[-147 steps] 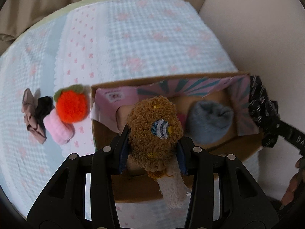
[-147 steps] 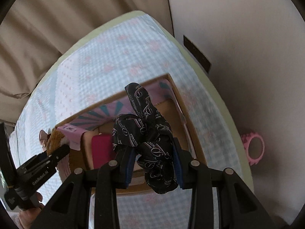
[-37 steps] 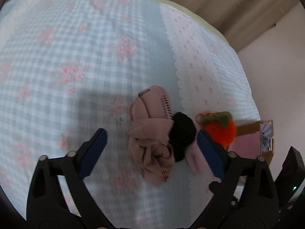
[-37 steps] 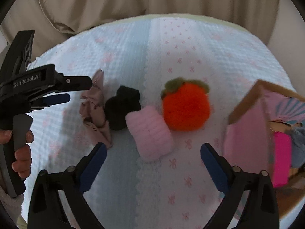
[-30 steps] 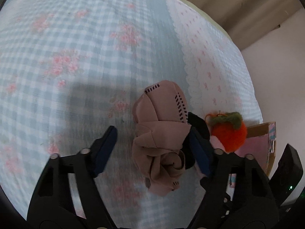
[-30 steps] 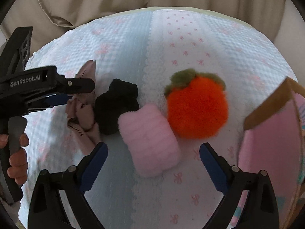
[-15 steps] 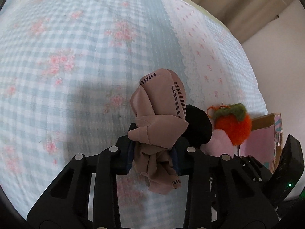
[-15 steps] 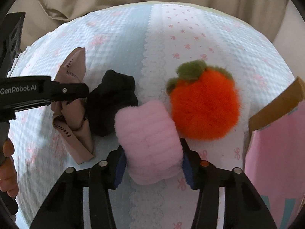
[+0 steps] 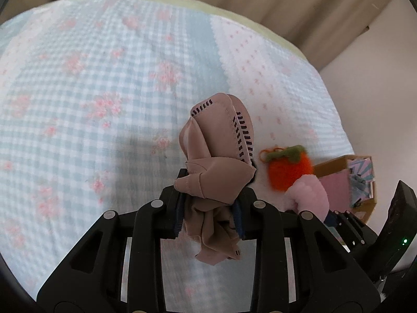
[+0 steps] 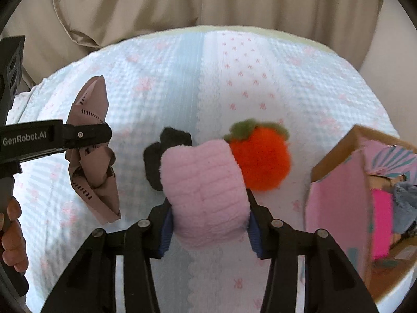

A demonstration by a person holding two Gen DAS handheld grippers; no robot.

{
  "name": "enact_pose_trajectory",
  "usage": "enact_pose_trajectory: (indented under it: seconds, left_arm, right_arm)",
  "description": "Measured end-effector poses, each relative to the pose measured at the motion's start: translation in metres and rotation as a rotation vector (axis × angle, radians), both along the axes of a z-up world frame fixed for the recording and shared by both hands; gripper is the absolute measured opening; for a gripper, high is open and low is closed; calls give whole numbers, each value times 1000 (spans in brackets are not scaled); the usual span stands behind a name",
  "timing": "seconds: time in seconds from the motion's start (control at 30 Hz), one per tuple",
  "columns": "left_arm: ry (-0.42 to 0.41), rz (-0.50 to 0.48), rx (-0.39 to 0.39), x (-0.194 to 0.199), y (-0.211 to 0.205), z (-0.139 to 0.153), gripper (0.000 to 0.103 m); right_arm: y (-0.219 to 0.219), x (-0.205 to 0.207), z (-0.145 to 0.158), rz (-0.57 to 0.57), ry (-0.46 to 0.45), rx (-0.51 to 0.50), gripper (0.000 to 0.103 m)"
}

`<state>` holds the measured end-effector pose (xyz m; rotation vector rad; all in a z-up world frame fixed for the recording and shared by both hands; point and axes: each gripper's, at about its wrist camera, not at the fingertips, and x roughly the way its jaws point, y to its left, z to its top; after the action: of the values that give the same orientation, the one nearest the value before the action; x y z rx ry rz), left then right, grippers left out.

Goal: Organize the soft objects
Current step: 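Grasp the pink cloth with the left tool while the right tool grasps the pink fuzzy band, then carry the pink cloth and pink fuzzy band over the box with both tools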

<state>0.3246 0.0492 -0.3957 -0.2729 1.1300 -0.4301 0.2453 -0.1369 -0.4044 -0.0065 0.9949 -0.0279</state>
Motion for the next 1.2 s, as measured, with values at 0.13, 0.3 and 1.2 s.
enact_pose_trajectory:
  seconds: [0.13, 0.3, 1.2]
  left_arm:
    - [-27, 2, 25, -18, 2, 40, 27]
    - [-74, 11, 55, -51, 5, 96, 27]
    - [-217, -45, 47, -171, -148, 274, 27]
  right_arm:
    - [2, -18, 37, -3, -20, 5, 44]
    - [5, -47, 98, 5, -53, 12, 44]
    - [-131, -172, 274, -22, -161, 43, 44]
